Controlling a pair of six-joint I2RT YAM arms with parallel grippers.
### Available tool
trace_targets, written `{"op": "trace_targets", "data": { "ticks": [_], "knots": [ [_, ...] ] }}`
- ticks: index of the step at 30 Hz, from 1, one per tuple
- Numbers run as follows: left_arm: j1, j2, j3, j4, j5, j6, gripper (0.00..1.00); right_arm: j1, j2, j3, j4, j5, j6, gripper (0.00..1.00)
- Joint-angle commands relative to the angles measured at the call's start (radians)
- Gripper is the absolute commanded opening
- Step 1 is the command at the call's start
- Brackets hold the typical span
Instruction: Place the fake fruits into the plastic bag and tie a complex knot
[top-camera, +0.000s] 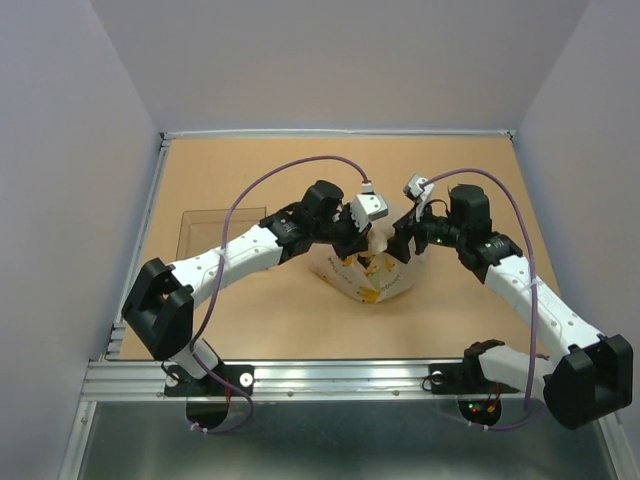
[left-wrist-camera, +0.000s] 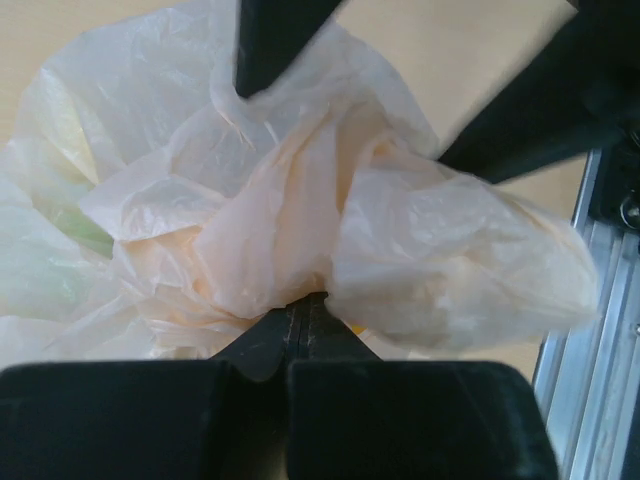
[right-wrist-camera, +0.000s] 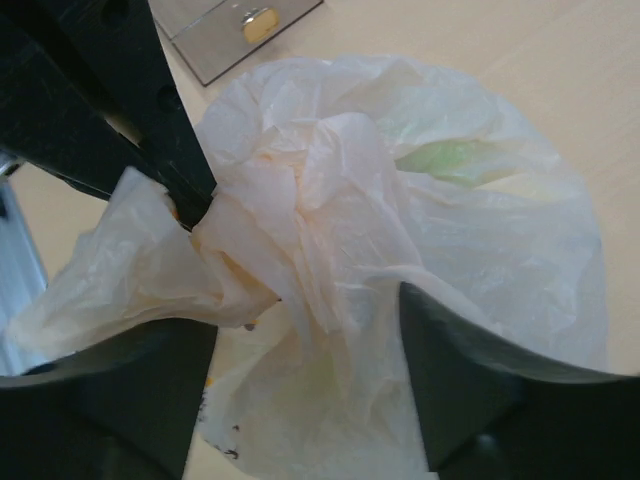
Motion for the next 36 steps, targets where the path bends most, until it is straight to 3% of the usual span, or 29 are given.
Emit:
{"op": "trace_targets", "data": {
  "ticks": [1, 12, 17, 22, 25, 26, 28, 29, 30, 32, 35, 36],
  "knots": [
    [0.006, -0.024, 0.035, 0.071, 0.017, 0.02, 0.0, -0.003, -0.029, -0.005, 0.009, 0.068, -0.096, 1.0],
    [0.014, -0.027, 0.062, 0.022, 0.164, 0.078, 0.0, -0.005, 0.07, 0.033, 0.03, -0.007, -0.388, 1.0],
    [0.028, -0.015, 0.088, -0.014, 0.192, 0.08, 0.0, -0.005, 0.101, 0.055, 0.033, -0.154, -0.491, 1.0],
    [0.041, -0.013, 0.105, -0.04, 0.221, 0.083, 0.0, -0.005, 0.185, 0.105, 0.036, -0.205, -0.488, 0.94],
    [0.043, -0.015, 0.105, -0.061, 0.252, 0.094, 0.0, -0.003, 0.236, 0.141, 0.056, -0.231, -0.442, 0.77],
    [0.044, -0.016, 0.105, -0.067, 0.252, 0.092, 0.0, -0.003, 0.244, 0.141, 0.067, -0.232, -0.427, 0.65],
    [0.051, -0.019, 0.102, -0.071, 0.255, 0.092, 0.0, -0.003, 0.261, 0.138, 0.072, -0.235, -0.416, 0.48],
    [0.054, -0.022, 0.102, -0.074, 0.258, 0.092, 0.0, -0.003, 0.27, 0.136, 0.073, -0.238, -0.416, 0.3],
    [0.06, -0.022, 0.102, -0.074, 0.26, 0.094, 0.0, -0.003, 0.276, 0.136, 0.073, -0.239, -0.404, 0.18],
    [0.061, -0.022, 0.102, -0.081, 0.253, 0.098, 0.0, -0.003, 0.284, 0.141, 0.079, -0.24, -0.376, 0.0],
    [0.064, -0.013, 0.102, -0.094, 0.234, 0.089, 0.0, -0.003, 0.276, 0.132, 0.152, -0.226, -0.215, 0.0],
    [0.064, -0.012, 0.104, -0.095, 0.223, 0.086, 0.0, -0.003, 0.265, 0.112, 0.204, -0.2, -0.054, 0.0]
  ]
}}
